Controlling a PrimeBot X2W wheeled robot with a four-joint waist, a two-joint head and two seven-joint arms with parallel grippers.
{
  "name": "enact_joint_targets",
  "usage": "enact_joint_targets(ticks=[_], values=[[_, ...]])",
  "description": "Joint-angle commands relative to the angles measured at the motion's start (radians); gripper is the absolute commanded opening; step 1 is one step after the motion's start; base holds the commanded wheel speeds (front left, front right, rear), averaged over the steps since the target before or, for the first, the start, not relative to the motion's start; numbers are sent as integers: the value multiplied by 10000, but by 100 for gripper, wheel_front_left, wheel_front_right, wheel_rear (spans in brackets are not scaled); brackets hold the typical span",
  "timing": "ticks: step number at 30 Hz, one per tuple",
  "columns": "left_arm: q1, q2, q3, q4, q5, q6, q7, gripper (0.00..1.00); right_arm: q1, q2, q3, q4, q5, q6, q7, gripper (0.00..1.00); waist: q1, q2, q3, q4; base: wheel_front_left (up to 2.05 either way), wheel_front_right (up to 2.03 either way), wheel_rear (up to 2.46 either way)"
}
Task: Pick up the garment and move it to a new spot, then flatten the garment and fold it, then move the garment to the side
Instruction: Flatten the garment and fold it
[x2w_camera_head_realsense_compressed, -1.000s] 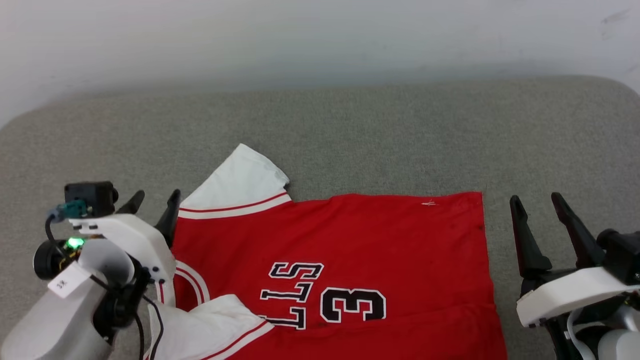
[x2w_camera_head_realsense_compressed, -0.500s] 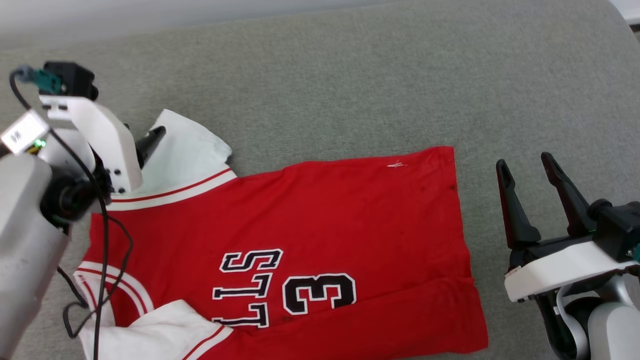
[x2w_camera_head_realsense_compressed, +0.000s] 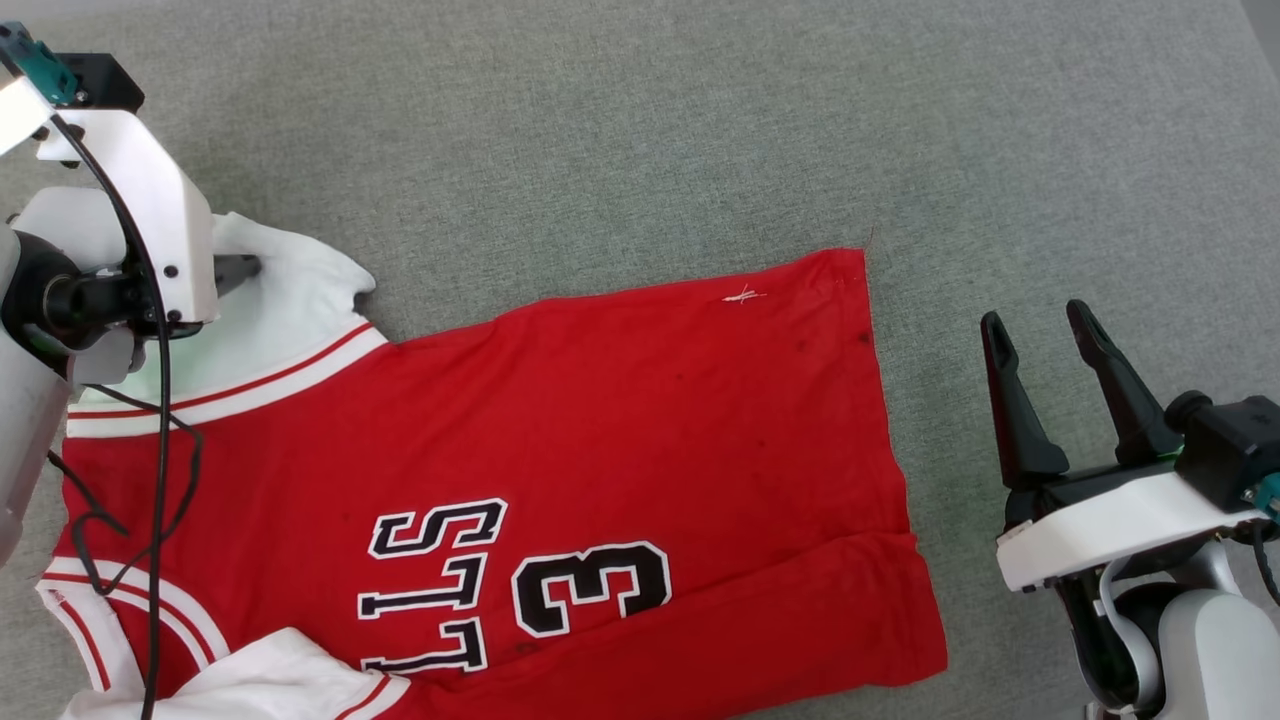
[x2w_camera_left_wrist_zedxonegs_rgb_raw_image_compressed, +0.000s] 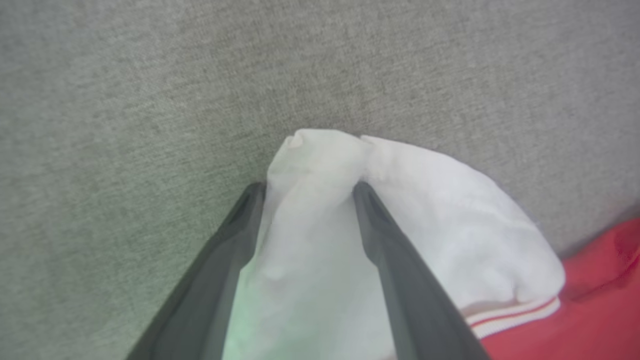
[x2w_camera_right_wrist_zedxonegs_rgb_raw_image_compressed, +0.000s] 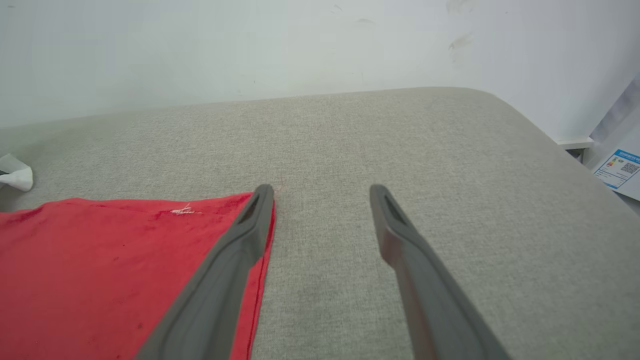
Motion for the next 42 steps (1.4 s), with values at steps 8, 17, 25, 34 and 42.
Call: enact_joint_targets(ticks=[8,17,25,34,42], values=[[412,-468,-345,200,81,-93,-245,0,-623,-432,15,736,681,-8,918,100,1,-1,-222,162,0,0,0],[-377,-878,-315,-376,508,-378,-1357,0,-1861,-2185,543,1954,2434,-8,4416,100,1,-1,-486,1053,0,0,0],[-686,-1232,-426,-980,816,-574,-2025,0,-2999,-2980,1101,2270,3376,-6,6543,100,1,-1,-150,2043,0,0,0],[-736,-1417,-444,-1230,888,-656,-2493,0,-3685,-3067,2013,3371,3749,-6,7851,100,1,-1,180,2550,0,0,0],[-417,-1432,-379,-1068,785,-744,-2934,0,-3771,-3063,2196,3892,3799,-6,8441,0,1,-1,46,2672,0,0,0]])
